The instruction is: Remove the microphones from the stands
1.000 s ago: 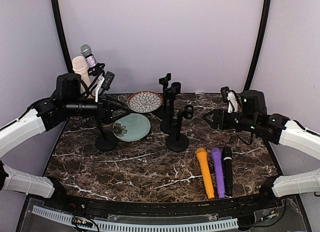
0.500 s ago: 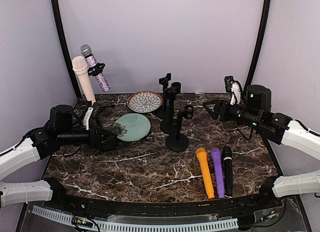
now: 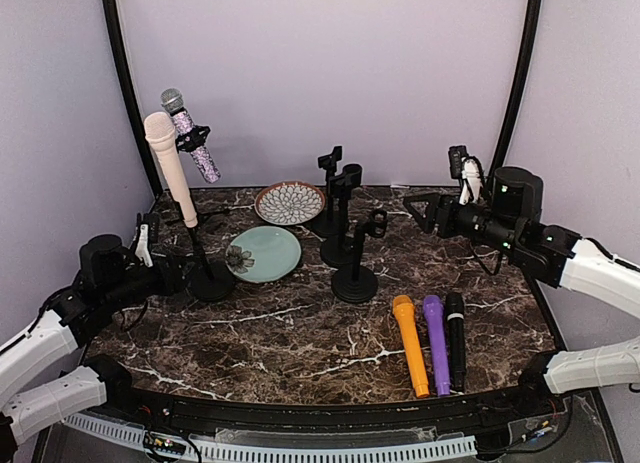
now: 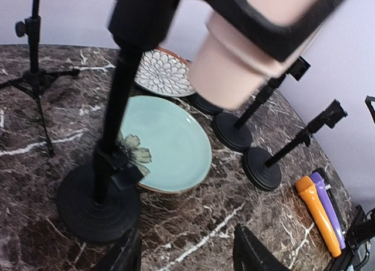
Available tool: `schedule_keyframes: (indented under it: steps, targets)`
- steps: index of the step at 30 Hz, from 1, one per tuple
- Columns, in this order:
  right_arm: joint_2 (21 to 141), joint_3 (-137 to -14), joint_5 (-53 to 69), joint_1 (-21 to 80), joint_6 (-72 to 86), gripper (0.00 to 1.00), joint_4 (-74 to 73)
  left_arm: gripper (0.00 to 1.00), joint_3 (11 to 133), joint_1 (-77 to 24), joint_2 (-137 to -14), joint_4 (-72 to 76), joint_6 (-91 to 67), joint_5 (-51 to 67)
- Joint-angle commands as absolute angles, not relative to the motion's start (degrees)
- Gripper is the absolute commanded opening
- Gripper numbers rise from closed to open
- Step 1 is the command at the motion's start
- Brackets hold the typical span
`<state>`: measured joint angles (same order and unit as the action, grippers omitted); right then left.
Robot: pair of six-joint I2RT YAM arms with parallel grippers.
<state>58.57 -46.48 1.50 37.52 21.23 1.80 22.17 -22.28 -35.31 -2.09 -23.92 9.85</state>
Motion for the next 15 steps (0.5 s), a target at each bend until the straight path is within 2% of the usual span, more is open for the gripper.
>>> schedule_keyframes:
  steps: [1, 4, 8, 15]
  targets:
    - [58.54, -45.73, 1.76, 37.87, 20.47, 0.72, 6.2, 0.56, 21.67, -17.76, -34.88, 4.43, -21.35, 7.89]
    - [58.52, -45.63, 1.85, 37.88, 20.48, 0.72, 6.51, 0.57, 20.98, -12.84, -36.38, 9.71, -18.66, 11.53]
    - [58.7, -45.66, 2.08, 37.88, 20.47, 0.72, 7.17, 0.56, 20.51, -6.85, -41.01, 18.59, -16.0, 22.01]
    - [59.06, -45.75, 1.85, 37.88, 21.15, 0.72, 7.62, 0.47, 20.22, -4.59, -48.43, 27.82, -11.42, 27.53]
